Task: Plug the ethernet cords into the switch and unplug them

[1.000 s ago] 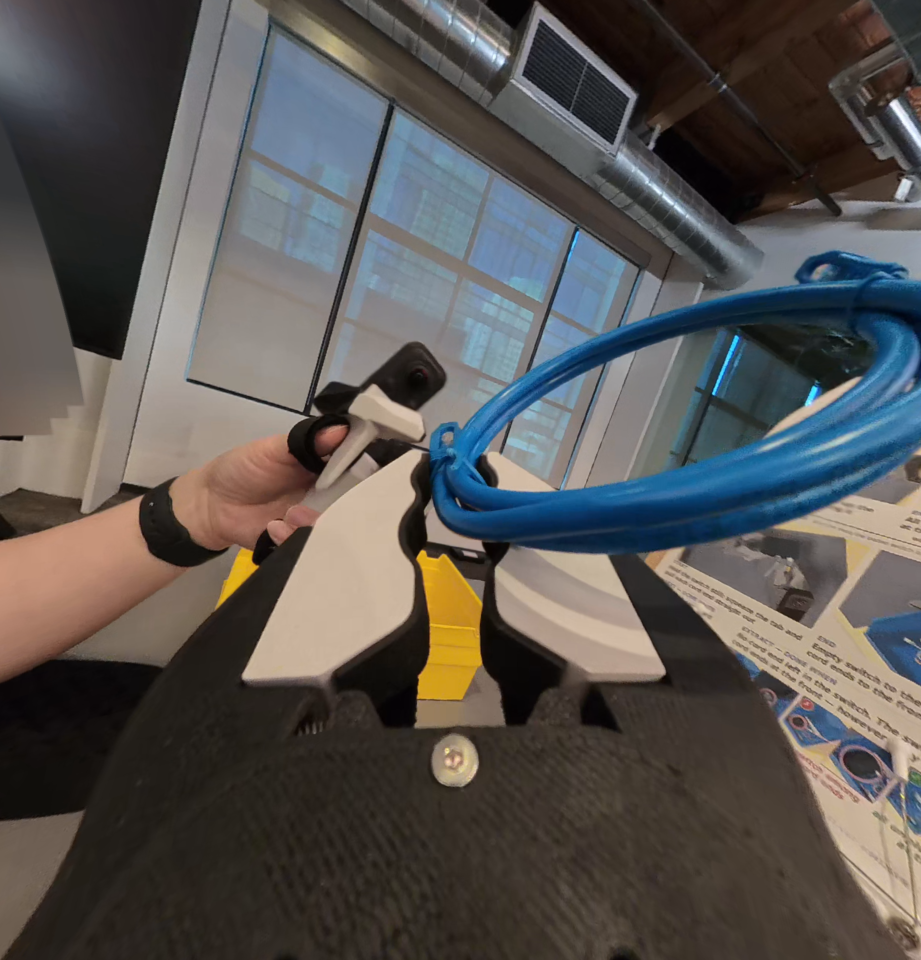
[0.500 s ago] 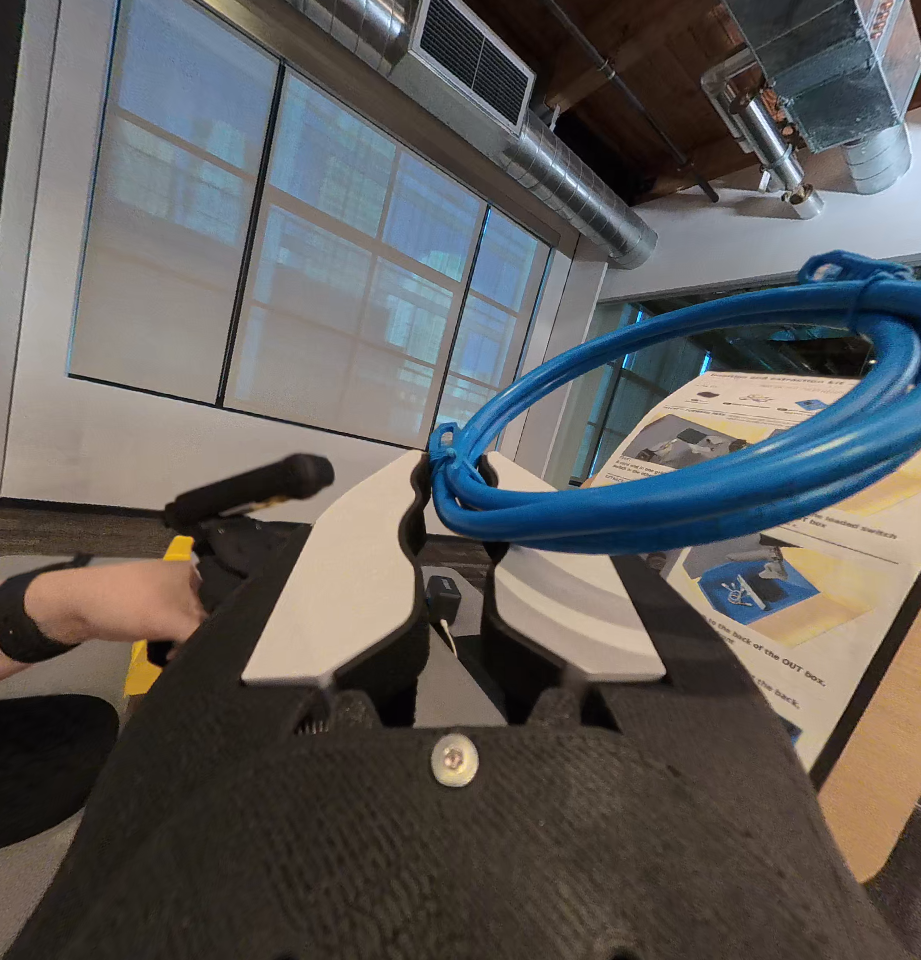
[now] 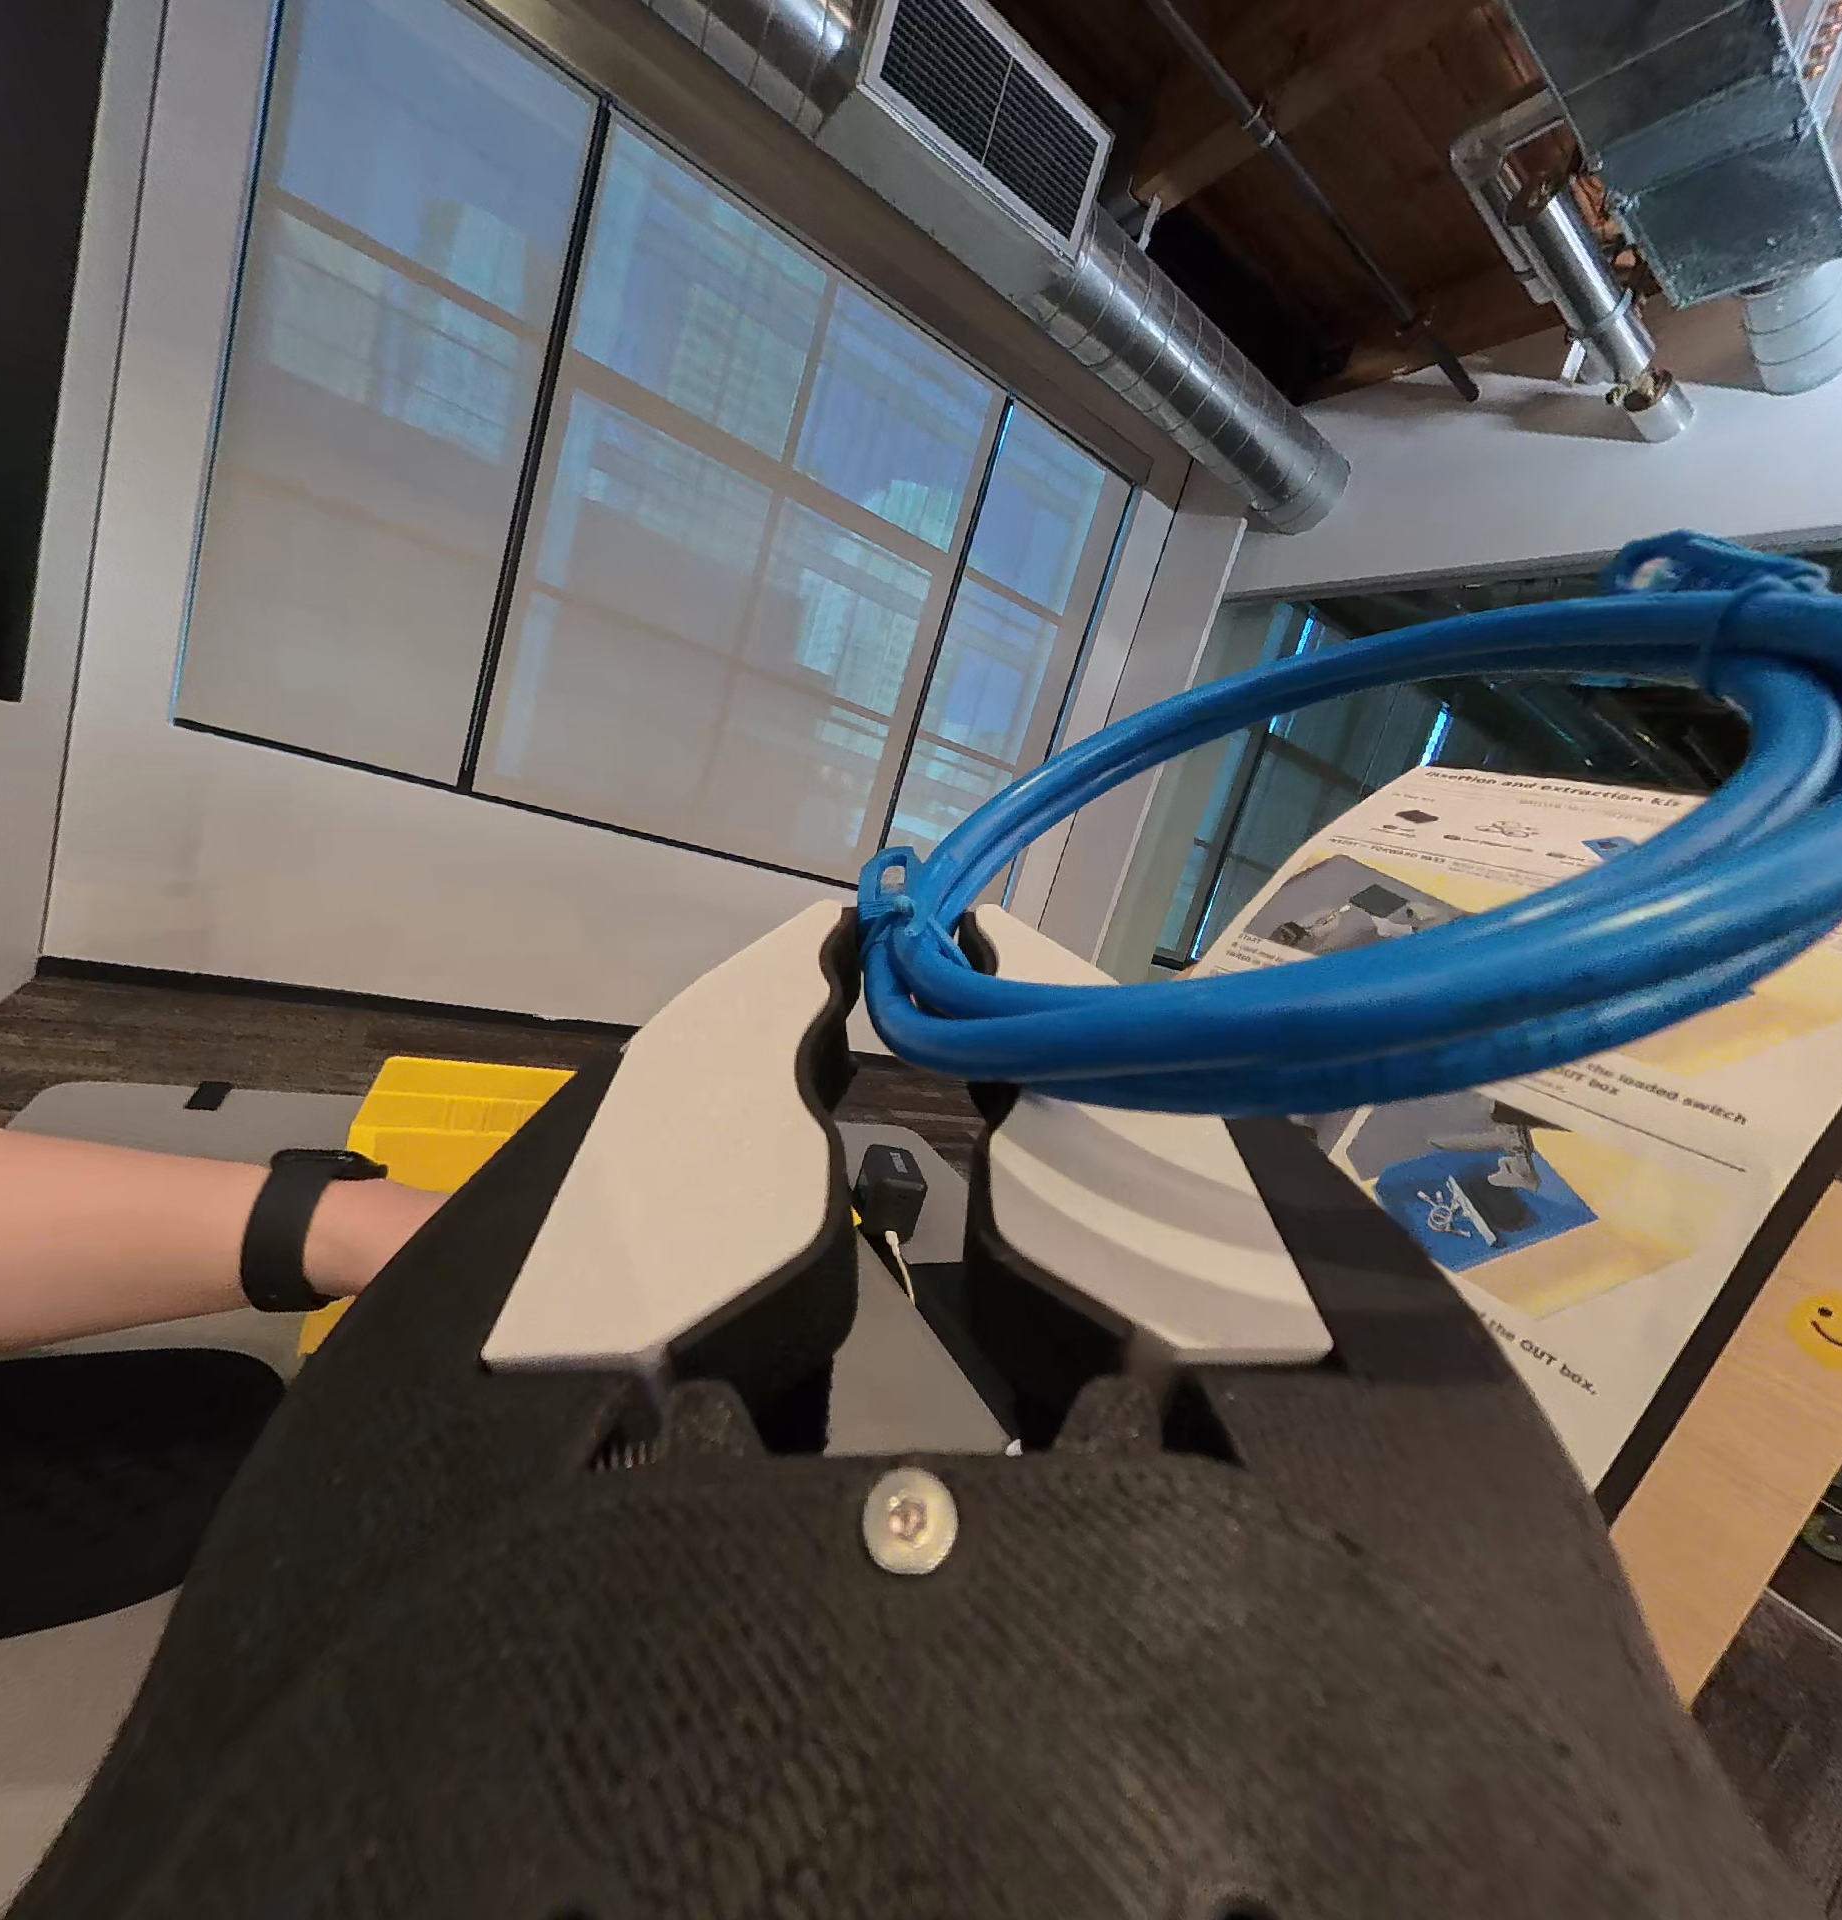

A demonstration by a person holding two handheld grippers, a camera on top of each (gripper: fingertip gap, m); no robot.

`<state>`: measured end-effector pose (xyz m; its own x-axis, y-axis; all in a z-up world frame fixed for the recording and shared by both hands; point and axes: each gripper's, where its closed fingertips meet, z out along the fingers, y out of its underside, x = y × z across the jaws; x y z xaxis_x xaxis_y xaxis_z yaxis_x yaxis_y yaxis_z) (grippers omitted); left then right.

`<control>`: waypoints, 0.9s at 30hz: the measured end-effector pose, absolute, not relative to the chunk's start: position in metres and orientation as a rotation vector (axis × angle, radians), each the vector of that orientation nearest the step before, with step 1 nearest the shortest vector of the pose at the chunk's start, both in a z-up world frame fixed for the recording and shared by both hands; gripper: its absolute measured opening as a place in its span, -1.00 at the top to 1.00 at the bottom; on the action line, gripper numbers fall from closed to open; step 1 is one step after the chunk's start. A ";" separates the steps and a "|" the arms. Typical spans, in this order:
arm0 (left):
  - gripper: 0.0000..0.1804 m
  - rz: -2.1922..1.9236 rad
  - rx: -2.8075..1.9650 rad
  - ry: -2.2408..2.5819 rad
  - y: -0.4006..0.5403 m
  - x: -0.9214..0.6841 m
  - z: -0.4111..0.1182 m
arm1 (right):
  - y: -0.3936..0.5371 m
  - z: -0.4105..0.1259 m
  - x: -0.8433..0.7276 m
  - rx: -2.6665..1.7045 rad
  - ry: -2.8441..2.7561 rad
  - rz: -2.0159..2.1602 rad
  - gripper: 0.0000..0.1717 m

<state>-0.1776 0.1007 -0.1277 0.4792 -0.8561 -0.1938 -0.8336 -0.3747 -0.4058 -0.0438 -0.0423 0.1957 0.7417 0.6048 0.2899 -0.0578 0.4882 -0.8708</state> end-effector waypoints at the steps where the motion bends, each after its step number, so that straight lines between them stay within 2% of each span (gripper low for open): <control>1: 0.07 -0.069 -2.306 1.393 0.101 -0.180 -0.131 | -0.044 0.197 -0.044 -0.986 -0.637 0.431 0.78; 4: 0.08 -0.061 -2.415 1.397 0.098 -0.186 -0.150 | -0.047 0.199 -0.042 -0.982 -0.643 0.419 0.78; 7: 0.29 -0.132 -2.456 1.367 0.096 -0.184 -0.153 | -0.051 0.201 -0.041 -0.978 -0.648 0.419 0.78; 9: 0.29 -0.145 -2.454 1.367 0.094 -0.185 -0.153 | -0.053 0.202 -0.039 -0.974 -0.647 0.419 0.78; 17: 0.29 -0.142 -2.516 1.251 0.055 -0.191 -0.153 | -0.053 0.203 -0.032 -0.977 -0.642 0.417 0.78; 19: 0.11 -0.221 -2.524 1.278 0.035 -0.185 -0.153 | -0.052 0.202 -0.032 -0.982 -0.641 0.420 0.78; 21: 0.04 -0.302 -2.517 1.351 0.019 -0.183 -0.150 | -0.052 0.201 -0.033 -0.983 -0.644 0.423 0.78; 24: 0.02 -0.306 -2.353 1.526 0.018 -0.185 -0.137 | -0.053 0.202 -0.035 -0.975 -0.653 0.419 0.78; 27: 0.08 -0.034 -2.029 1.777 0.041 -0.191 -0.121 | -0.051 0.200 -0.035 -0.980 -0.657 0.415 0.78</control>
<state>-0.1911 0.0410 -0.1212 0.1738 -0.9483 -0.2654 -0.9375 -0.0768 -0.3394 -0.0354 -0.0512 0.2002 0.7356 0.5970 0.3202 -0.0330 0.5037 -0.8633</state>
